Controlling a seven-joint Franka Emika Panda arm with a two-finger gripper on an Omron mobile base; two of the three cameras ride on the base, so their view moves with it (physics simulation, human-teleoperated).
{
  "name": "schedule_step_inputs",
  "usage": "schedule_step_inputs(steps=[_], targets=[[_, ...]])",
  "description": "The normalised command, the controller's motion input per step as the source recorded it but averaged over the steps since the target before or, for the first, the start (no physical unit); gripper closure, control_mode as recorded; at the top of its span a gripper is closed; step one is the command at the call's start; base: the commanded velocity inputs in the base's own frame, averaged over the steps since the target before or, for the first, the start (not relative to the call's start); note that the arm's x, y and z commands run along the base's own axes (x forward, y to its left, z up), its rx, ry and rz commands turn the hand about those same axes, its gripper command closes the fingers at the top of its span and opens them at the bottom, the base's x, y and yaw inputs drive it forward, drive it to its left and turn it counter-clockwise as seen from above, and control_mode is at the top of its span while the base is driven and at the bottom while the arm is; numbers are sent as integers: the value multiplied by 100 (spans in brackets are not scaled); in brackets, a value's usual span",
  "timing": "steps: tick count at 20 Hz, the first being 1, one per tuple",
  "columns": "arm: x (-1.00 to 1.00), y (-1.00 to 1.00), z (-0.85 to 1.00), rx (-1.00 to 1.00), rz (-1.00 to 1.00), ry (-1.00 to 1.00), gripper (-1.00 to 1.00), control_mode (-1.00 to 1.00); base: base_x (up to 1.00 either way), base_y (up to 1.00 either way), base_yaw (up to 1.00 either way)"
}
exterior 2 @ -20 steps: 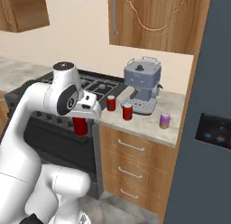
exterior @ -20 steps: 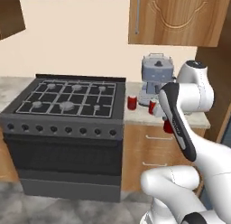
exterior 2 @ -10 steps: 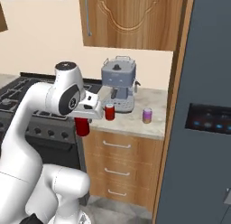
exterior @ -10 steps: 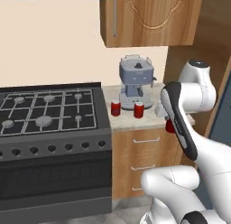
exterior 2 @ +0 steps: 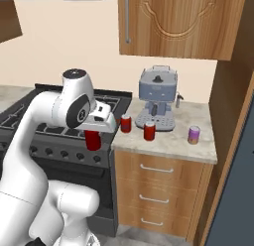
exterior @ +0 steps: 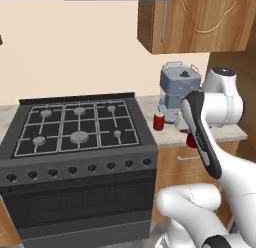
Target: Four empty soda cans are scattered around the kitchen. Gather all the cans and cluster them next to the stove for recycling.
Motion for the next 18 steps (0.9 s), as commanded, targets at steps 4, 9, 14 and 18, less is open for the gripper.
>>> schedule_step_inputs(steps=[4, 9, 14, 18], targets=[[0, 0, 0, 0, 0, 0, 100, 100, 54, -1, 0], [0, 0, 0, 0, 0, 0, 100, 100, 46, -20, 0], [0, 0, 0, 0, 0, 0, 100, 100, 21, -9, 0], [0, 0, 0, 0, 0, 0, 100, 100, 21, -8, 0]])
